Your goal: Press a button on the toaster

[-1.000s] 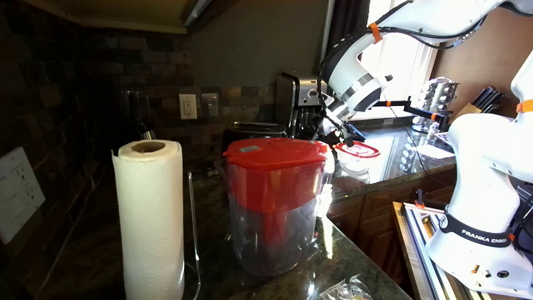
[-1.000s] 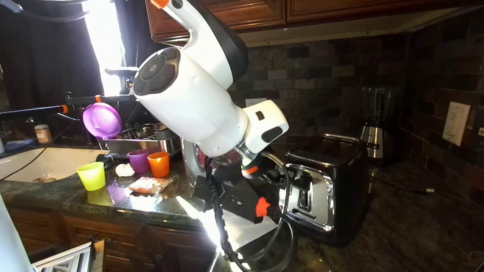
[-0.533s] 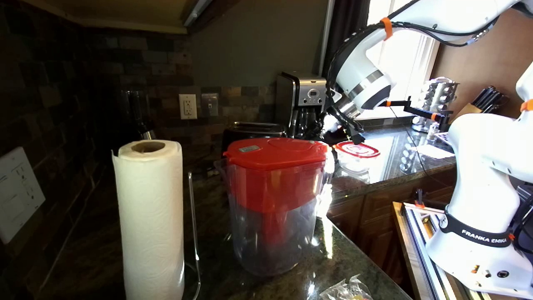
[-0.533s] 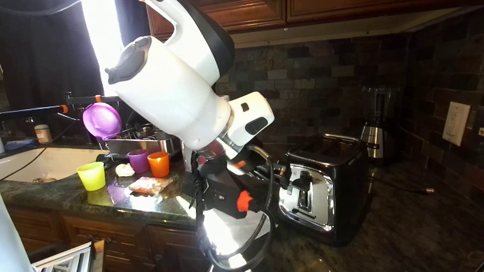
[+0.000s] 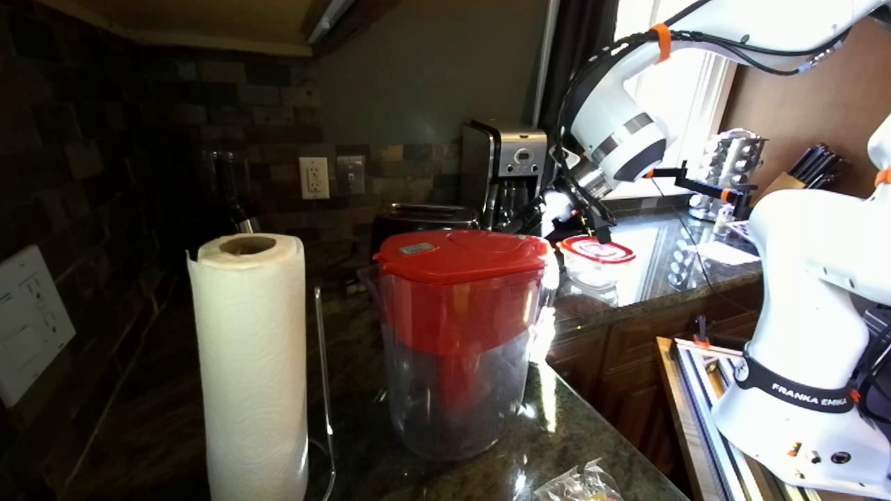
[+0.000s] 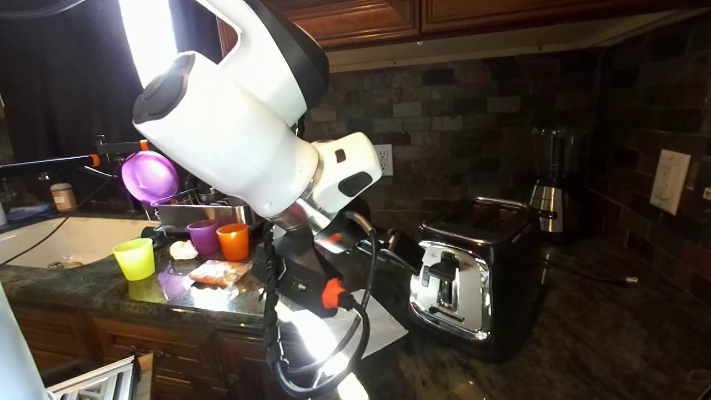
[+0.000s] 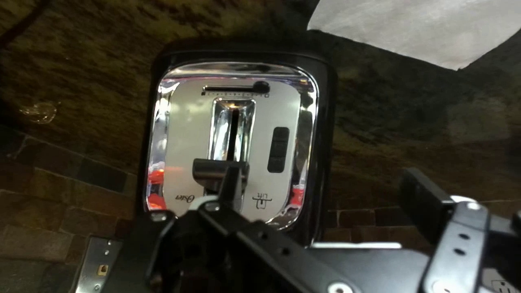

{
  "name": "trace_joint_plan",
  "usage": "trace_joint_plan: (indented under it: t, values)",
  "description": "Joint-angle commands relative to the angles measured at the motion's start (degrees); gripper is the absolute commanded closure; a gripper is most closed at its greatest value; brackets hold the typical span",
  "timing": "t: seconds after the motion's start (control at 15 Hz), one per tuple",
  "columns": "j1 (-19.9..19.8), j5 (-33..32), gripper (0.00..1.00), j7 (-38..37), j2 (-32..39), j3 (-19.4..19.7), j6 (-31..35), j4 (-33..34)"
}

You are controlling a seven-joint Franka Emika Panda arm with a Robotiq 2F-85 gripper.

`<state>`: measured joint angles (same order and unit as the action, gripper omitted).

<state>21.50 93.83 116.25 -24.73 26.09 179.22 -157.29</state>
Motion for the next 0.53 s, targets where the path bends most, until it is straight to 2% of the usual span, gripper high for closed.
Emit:
trace_joint_plan:
  t: [0.0,0.2,0.47]
  values:
    - [2.24,4.03,0.0,0.01,-0.53,-0.91,2.76,0.03]
    - [4.65,7.89,0.0,-0.48,-0.66,-2.03,7.9,0.06]
    - [12.05,19.23,0.0,4.14,-2.57,-0.68,17.52,0.18]
